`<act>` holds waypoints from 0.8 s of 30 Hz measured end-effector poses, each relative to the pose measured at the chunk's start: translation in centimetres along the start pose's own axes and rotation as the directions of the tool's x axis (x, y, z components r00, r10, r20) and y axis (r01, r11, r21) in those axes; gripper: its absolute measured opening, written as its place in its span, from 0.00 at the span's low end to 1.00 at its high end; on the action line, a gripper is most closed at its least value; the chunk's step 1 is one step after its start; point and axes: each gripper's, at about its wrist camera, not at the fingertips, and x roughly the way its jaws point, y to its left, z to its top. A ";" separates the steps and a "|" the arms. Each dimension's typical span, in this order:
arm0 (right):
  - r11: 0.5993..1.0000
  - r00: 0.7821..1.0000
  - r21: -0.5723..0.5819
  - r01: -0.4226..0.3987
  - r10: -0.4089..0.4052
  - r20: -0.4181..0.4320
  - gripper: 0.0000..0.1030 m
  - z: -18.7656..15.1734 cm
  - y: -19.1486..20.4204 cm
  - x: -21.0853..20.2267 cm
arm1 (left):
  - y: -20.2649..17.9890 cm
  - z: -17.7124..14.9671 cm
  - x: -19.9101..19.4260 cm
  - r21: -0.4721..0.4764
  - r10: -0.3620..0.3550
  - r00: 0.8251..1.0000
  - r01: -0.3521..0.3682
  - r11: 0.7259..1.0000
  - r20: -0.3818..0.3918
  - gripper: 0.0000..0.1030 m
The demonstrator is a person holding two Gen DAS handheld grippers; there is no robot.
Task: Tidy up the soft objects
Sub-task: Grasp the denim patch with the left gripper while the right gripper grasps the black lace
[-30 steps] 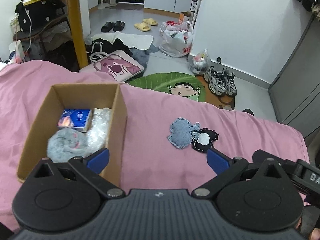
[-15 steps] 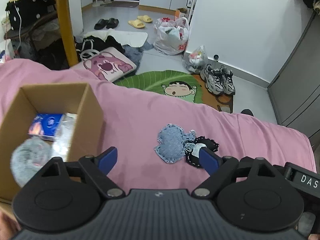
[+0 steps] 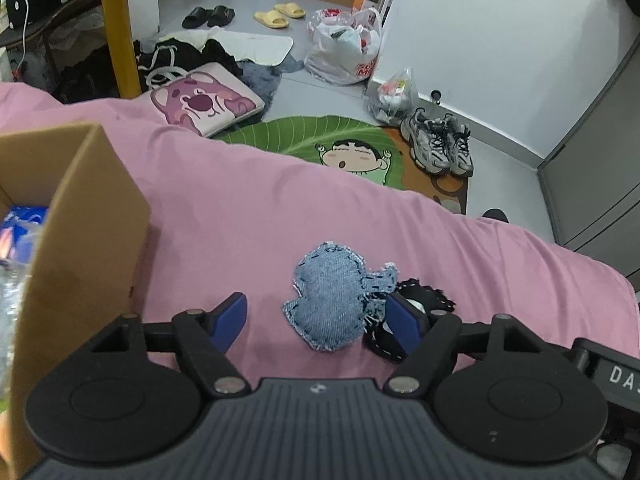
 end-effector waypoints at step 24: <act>0.999 0.999 -0.050 0.010 -0.012 -0.039 0.18 -0.1 0.9 2.7 | 2.1 0.3 1.0 -0.112 -0.026 0.999 0.020 0.994 -0.048 0.33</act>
